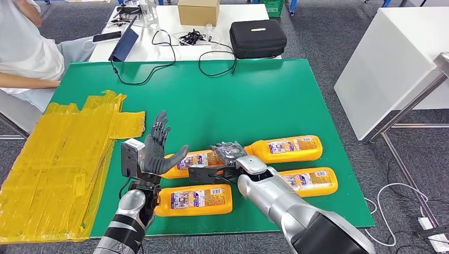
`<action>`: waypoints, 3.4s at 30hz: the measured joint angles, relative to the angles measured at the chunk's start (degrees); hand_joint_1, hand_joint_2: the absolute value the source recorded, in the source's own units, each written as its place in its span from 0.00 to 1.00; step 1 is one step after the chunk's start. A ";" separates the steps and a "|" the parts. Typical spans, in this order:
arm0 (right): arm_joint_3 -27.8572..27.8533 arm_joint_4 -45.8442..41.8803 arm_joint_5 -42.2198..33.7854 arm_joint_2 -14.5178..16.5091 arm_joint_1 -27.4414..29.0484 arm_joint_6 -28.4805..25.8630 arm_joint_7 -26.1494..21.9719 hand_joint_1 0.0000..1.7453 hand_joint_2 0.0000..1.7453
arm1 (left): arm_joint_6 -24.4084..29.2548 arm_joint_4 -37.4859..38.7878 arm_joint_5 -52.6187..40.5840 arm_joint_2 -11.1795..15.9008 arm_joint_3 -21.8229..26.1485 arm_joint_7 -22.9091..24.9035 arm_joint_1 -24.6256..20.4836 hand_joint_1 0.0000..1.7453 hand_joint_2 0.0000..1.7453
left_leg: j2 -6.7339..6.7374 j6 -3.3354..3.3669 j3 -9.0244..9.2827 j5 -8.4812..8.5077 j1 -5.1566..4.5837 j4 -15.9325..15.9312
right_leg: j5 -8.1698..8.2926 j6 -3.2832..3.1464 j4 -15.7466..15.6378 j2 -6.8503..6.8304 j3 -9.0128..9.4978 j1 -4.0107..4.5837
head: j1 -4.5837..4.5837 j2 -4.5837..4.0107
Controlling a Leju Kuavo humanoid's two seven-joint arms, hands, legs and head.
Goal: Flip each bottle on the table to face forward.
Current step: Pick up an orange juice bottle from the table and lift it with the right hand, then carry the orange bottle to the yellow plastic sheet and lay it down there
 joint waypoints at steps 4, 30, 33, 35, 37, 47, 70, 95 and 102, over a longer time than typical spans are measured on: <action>-0.07 0.09 0.34 -0.05 0.44 -1.93 -0.28 1.00 1.00 | 0.01 0.00 0.00 -0.01 0.00 -0.02 0.04 0.00 1.00 | 0.00 0.00 0.00 0.00 0.00 0.00 | 0.00 0.00 0.00 0.00 0.00 0.00 | 0.00 0.00; -5.55 -0.31 7.27 -1.06 3.63 -23.94 -1.62 1.00 1.00 | -0.46 -0.08 0.02 -0.02 0.00 -0.04 0.93 0.00 1.00 | -0.02 0.00 -0.08 0.00 0.00 0.00 | 0.00 0.00 0.00 0.00 -0.05 0.01 | -0.01 0.00; -8.45 -1.35 7.45 -1.45 3.87 -29.86 -3.35 1.00 1.00 | -0.28 -0.43 -0.02 -0.02 0.00 -0.03 1.25 0.00 1.00 | -0.02 0.00 -0.08 0.00 0.00 0.00 | 0.00 0.01 0.00 0.00 -0.05 0.00 | 0.00 0.00; -11.03 -2.33 7.32 -1.75 4.10 -33.13 -4.46 1.00 1.00 | -0.03 -0.77 -0.02 -0.02 0.00 -0.04 1.45 0.00 1.00 | -0.05 0.00 -0.09 0.00 0.00 0.00 | 0.00 0.01 0.00 -0.01 -0.05 0.00 | 0.00 0.00; -13.93 -3.59 7.04 -2.04 4.34 -35.72 -5.29 1.00 1.00 | 0.16 -1.06 -0.02 -0.02 0.00 0.03 1.71 0.00 1.00 | -0.08 0.00 -0.11 0.00 0.00 0.00 | 0.00 0.01 0.00 -0.02 -0.05 0.00 | -0.01 0.00; -36.29 -14.08 7.33 -2.42 7.33 -37.63 -12.42 1.00 1.00 | 1.23 -1.96 -1.16 -0.72 -1.31 0.65 2.89 0.00 1.00 | -0.17 0.01 -0.16 0.00 -0.01 0.01 | 0.00 0.01 0.00 -0.08 -0.06 0.00 | 0.00 0.00; -45.56 -27.06 -11.12 1.91 15.58 -31.64 -23.14 1.00 1.00 | -11.97 -6.39 17.48 -0.78 -2.92 10.21 0.61 0.00 1.00 | -0.10 0.00 -0.17 0.00 0.03 0.00 | -0.01 0.01 0.00 -0.06 -0.11 0.03 | -0.02 0.00; -27.13 -23.04 -8.62 6.50 18.10 -30.85 -24.26 1.00 1.00 | -11.96 -7.45 26.63 -0.04 -3.15 12.93 -3.52 0.00 1.00 | -0.13 -0.01 -0.20 0.00 0.06 -0.01 | -0.01 0.00 0.01 -0.06 -0.13 0.06 | 0.00 0.00; -19.16 -22.93 -7.27 6.55 20.16 -29.44 -23.74 1.00 1.00 | -11.85 -7.35 26.93 0.95 -2.50 11.19 -2.14 0.00 1.00 | -0.13 -0.02 -0.24 0.00 0.07 -0.01 | -0.03 -0.01 0.01 -0.06 -0.19 0.05 | 0.01 0.00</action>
